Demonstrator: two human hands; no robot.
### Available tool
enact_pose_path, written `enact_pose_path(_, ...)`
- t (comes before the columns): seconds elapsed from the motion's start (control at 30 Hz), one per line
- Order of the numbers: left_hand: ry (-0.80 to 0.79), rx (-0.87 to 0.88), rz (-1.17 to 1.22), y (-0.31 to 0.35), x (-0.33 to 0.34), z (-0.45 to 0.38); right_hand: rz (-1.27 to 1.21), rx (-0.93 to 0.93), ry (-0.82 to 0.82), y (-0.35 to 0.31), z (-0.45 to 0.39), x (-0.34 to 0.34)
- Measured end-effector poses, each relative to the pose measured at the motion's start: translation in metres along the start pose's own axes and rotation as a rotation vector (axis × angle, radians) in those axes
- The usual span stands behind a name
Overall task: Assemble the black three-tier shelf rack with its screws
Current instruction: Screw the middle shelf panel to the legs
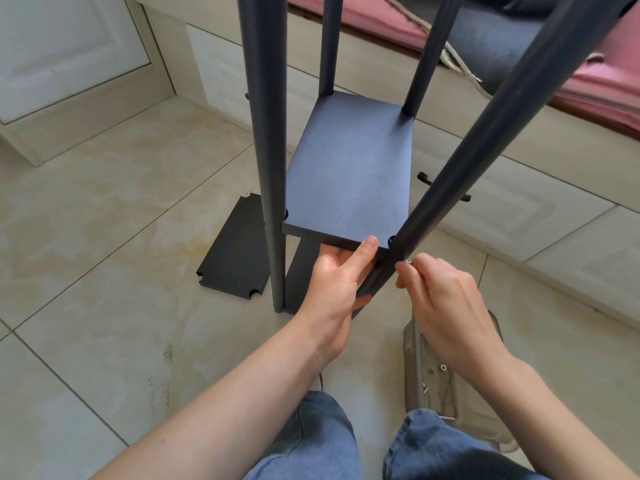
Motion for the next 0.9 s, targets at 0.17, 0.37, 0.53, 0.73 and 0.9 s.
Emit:
enact_pose_path(0.17,0.001,-0.005,-0.006,0.003,0.000,0.002,-0.710,0.302,-0.143,0.006,-0.001,0.014)
enact_pose_path(0.37,0.003,-0.018,0.044,0.003,-0.002,0.001,-0.399,0.132,-0.050,0.008,0.000,0.005)
enact_pose_path(0.53,0.011,-0.019,0.023,0.003,-0.001,0.001,0.046,-0.094,0.084,0.003,0.003,-0.004)
enact_pose_path(0.73,0.021,-0.011,-0.018,0.003,0.000,0.003,-1.193,0.579,-0.218,0.006,0.007,0.021)
enact_pose_path(0.9,0.015,0.002,0.002,0.005,-0.002,0.002,-0.916,0.462,-0.152,0.010,0.005,0.016)
Point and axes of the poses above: each hand's wrist, its own z-axis away from the middle knuckle, its own x-axis out of the palm, y = z × x, the point moved 5 cm from there along -z, towards the middle knuckle
